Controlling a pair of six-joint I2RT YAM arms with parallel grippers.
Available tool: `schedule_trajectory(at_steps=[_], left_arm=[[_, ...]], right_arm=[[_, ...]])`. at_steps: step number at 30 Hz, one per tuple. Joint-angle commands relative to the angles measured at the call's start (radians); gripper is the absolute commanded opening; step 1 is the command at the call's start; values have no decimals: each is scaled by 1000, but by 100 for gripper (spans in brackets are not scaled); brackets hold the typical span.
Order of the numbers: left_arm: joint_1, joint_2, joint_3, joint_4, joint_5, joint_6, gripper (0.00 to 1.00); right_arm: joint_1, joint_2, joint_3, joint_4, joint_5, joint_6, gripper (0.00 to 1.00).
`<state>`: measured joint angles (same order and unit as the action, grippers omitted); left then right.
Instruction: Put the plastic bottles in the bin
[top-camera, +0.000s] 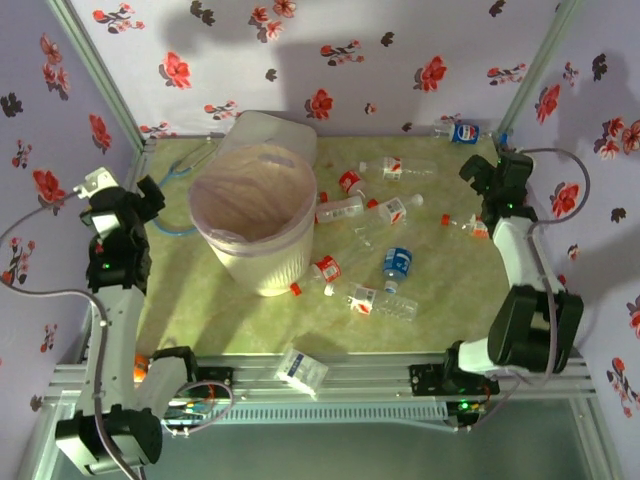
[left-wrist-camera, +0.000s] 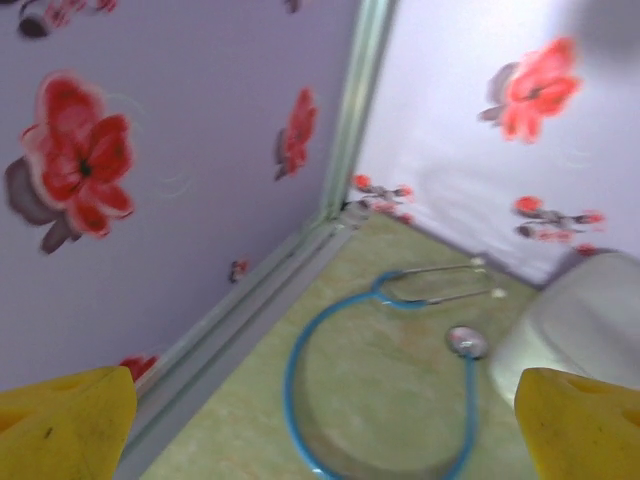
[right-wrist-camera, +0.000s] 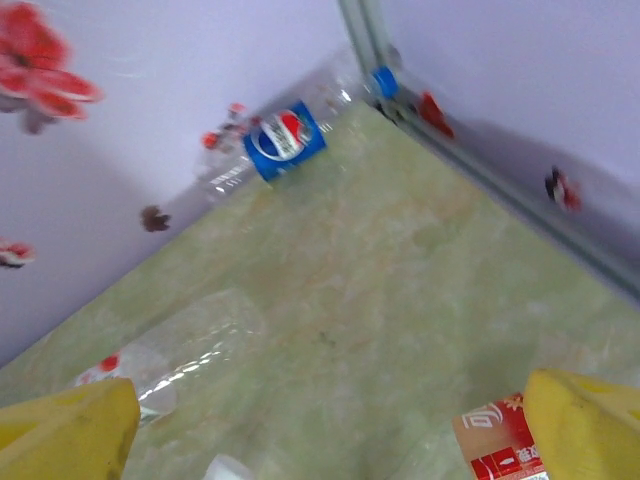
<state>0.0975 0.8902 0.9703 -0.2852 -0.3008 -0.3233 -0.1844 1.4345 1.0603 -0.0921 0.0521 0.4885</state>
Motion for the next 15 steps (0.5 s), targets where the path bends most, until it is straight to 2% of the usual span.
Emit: schedule_trajectory(at_steps=[1, 4, 8, 15], left_arm=[[-3, -19, 157, -231, 240, -59, 97], [-11, -39, 217, -301, 333, -51, 97], [-13, -77, 226, -356, 381, -45, 97], [-13, -98, 203, -365, 478, -82, 97]], right_arm=[[0, 101, 19, -19, -64, 229, 99], [-1, 173, -6, 98, -63, 347, 99], [-2, 264, -27, 272, -76, 459, 99], [3, 488, 110, 384, -102, 626, 98]])
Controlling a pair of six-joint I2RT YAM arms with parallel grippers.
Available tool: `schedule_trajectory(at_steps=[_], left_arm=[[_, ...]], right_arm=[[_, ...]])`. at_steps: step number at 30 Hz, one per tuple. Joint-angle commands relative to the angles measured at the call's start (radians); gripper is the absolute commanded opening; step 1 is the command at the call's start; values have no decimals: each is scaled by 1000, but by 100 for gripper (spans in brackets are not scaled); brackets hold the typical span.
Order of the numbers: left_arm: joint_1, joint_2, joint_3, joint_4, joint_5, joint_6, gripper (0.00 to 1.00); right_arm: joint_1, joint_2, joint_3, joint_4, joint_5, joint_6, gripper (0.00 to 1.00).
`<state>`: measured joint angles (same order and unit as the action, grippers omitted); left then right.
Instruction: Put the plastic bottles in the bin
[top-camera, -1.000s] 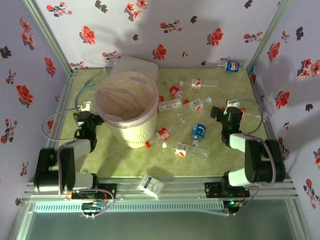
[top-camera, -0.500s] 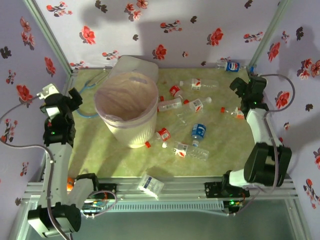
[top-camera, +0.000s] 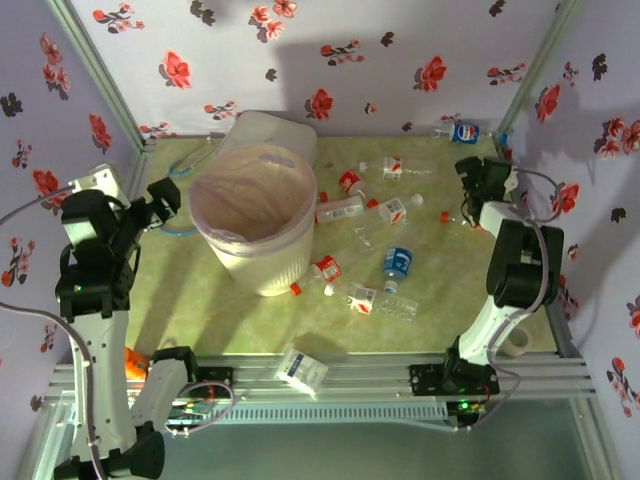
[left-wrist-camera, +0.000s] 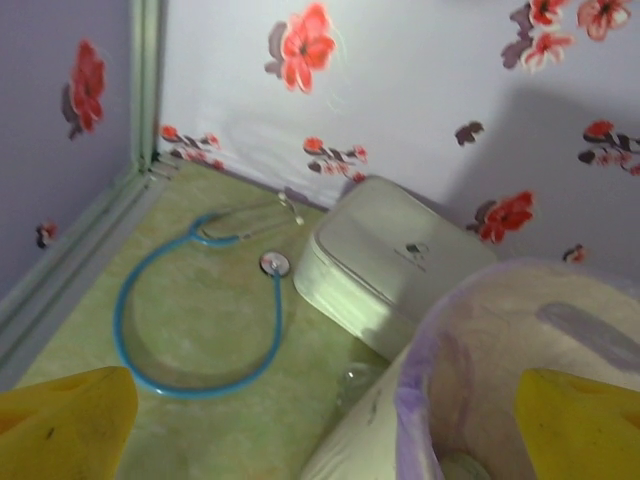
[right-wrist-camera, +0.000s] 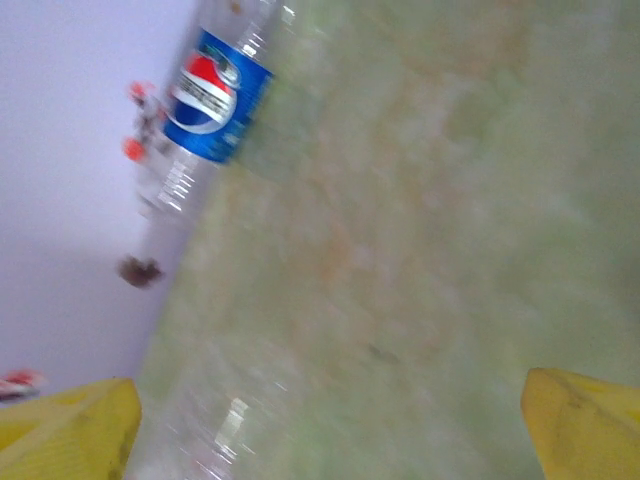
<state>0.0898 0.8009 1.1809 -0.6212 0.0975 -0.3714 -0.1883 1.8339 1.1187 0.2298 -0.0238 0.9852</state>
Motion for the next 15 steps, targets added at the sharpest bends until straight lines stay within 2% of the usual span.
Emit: schedule_trajectory(at_steps=[1, 6, 15], left_arm=[[-6, -12, -14, -17, 96, -47, 97], [-7, -14, -32, 34, 173, -103, 97], [-7, 5, -15, 33, 173, -107, 97]], right_arm=[[13, 129, 92, 63, -33, 148, 98], [31, 270, 250, 69, -37, 208, 99], [34, 516, 635, -100, -68, 175, 99]])
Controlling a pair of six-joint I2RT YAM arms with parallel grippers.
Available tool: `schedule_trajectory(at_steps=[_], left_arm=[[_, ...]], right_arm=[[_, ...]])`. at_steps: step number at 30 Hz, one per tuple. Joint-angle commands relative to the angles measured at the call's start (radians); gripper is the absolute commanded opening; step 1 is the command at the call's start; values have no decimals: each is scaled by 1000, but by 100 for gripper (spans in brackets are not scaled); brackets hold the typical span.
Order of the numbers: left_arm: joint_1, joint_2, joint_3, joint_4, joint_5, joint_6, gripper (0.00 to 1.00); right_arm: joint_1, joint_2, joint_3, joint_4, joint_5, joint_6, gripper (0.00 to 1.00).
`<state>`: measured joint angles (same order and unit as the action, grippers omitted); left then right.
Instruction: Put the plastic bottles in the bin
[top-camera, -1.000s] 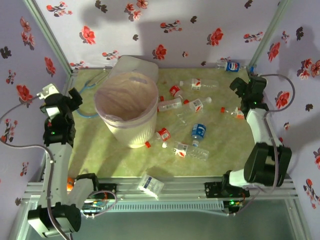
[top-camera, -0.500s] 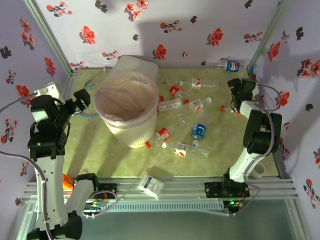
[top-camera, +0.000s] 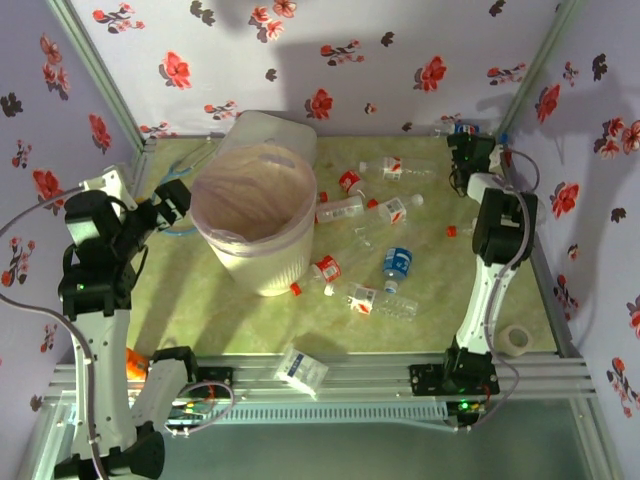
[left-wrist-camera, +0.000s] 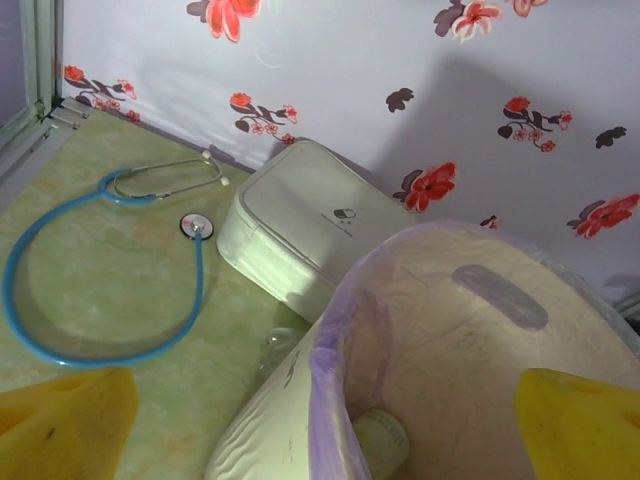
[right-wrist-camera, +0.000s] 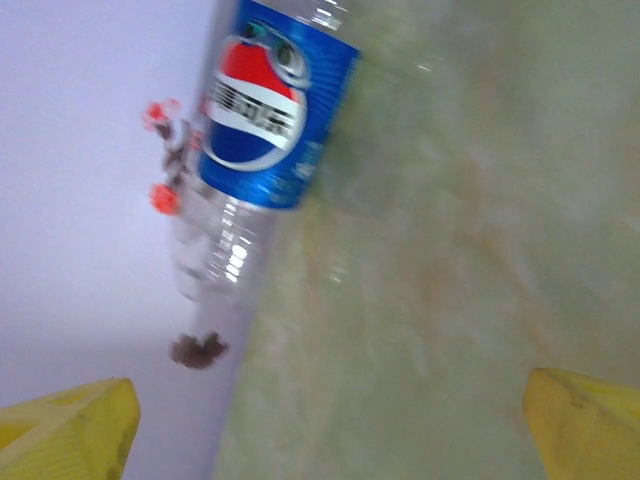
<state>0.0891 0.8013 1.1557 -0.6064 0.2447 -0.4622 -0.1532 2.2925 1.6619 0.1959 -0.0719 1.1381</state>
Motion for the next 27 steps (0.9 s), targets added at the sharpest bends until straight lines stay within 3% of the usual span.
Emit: schedule_trajectory(at_steps=[1, 10, 16, 27], left_arm=[[-5, 6, 10, 20, 25, -16, 97], [-5, 41, 12, 44, 18, -22, 96], [-6, 47, -17, 82, 9, -38, 95], [-6, 51, -24, 101, -24, -39, 95]], right_arm=[[0, 86, 136, -86, -15, 25, 99], [0, 300, 461, -163, 27, 71, 97], [4, 490, 806, -292, 16, 91, 95], [-3, 630, 963, -305, 53, 146, 85]])
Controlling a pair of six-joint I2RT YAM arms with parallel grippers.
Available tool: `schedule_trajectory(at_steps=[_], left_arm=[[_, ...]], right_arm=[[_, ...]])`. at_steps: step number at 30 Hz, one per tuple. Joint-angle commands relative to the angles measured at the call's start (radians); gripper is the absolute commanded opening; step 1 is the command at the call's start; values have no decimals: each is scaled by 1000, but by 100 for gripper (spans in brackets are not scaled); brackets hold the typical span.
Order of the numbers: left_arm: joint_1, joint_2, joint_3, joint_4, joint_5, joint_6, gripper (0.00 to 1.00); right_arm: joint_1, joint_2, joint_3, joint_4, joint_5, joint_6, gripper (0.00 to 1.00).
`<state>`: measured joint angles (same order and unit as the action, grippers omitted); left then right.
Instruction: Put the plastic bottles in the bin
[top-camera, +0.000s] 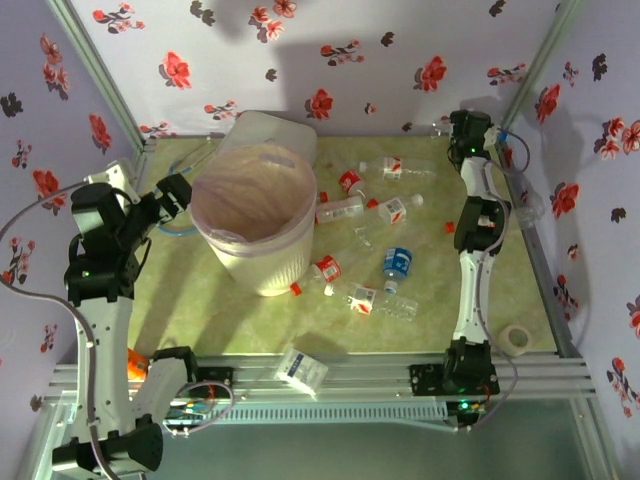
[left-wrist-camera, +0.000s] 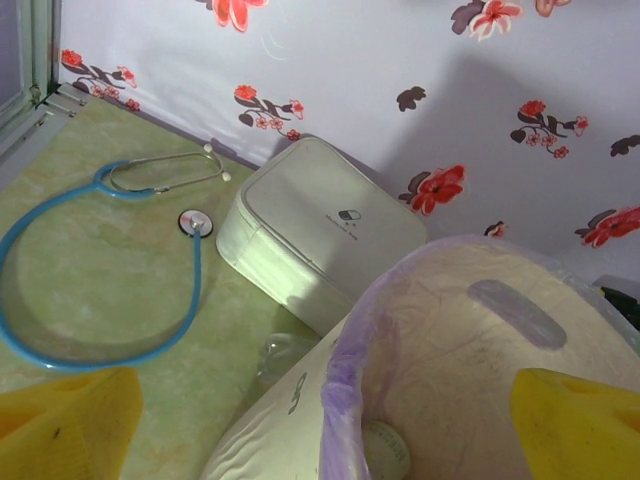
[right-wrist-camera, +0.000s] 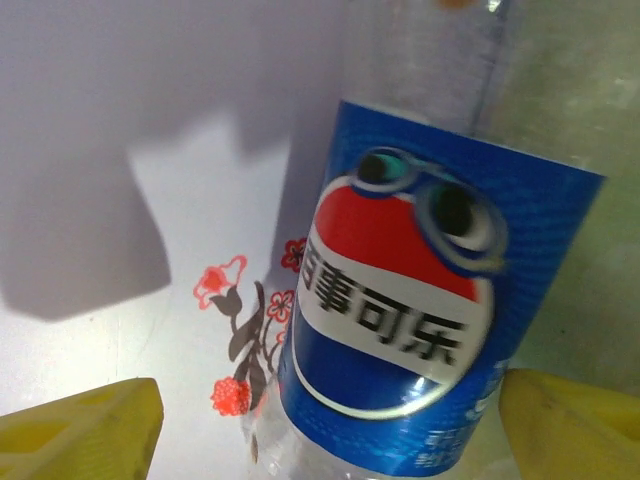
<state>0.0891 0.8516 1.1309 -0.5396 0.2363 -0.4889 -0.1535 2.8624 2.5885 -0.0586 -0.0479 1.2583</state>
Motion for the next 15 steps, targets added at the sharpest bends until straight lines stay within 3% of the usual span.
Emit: schedule_trajectory(at_steps=[1, 5, 8, 15], left_arm=[[-6, 1, 0, 38, -16, -13, 95], [-5, 0, -8, 47, -24, -21, 95], [-5, -4, -13, 49, -34, -23, 95], [-6, -6, -18, 55, -51, -26, 95]], right_arm=[[-3, 66, 36, -46, 32, 29, 84], [-9, 85, 39, -44, 33, 39, 74], [-13, 90, 37, -50, 22, 46, 60], [-30, 56, 17, -62, -2, 26, 42]])
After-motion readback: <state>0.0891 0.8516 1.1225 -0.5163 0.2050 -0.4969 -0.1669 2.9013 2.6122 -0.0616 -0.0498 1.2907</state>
